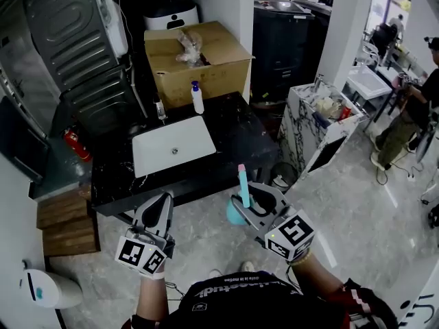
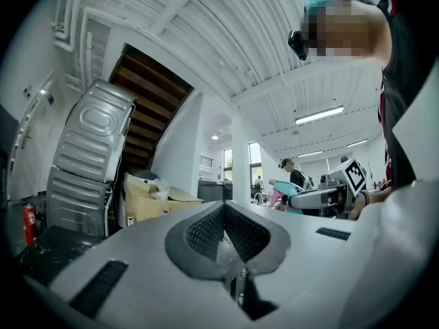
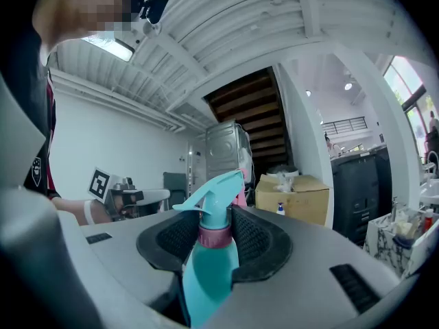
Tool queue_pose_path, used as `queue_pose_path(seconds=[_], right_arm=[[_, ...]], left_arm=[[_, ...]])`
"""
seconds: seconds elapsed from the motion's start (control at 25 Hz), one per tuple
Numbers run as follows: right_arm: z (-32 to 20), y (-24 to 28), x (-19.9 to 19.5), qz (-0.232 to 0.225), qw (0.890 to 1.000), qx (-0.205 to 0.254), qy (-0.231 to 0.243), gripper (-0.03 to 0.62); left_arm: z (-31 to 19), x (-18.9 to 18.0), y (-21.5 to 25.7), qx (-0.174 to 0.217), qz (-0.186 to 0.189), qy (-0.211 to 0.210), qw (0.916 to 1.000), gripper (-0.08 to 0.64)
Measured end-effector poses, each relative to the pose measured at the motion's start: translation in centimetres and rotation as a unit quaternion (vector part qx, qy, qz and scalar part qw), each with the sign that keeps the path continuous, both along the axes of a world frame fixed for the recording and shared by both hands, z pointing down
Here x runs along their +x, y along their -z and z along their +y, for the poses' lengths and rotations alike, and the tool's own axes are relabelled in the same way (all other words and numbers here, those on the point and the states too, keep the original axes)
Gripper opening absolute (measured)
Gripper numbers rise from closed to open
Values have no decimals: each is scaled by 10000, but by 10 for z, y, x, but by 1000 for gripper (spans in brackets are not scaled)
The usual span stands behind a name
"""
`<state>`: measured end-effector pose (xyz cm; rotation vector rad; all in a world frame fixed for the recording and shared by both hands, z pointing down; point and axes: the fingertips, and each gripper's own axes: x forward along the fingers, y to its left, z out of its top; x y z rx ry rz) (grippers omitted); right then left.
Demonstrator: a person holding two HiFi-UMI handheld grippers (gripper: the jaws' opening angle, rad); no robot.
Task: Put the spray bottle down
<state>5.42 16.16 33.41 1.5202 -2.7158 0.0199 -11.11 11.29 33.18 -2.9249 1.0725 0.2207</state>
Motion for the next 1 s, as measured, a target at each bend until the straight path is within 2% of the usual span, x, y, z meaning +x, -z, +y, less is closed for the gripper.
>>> queue_pose_path(seconds=[0.64, 1.0], right_arm=[[4, -5, 46, -200, 9997, -115, -22, 170], [9, -15, 86, -136, 9995, -13, 284, 169]], left_arm=[[5, 44, -2, -94, -61, 81, 9999, 15], [10, 83, -5, -108, -245, 208, 9994, 15]])
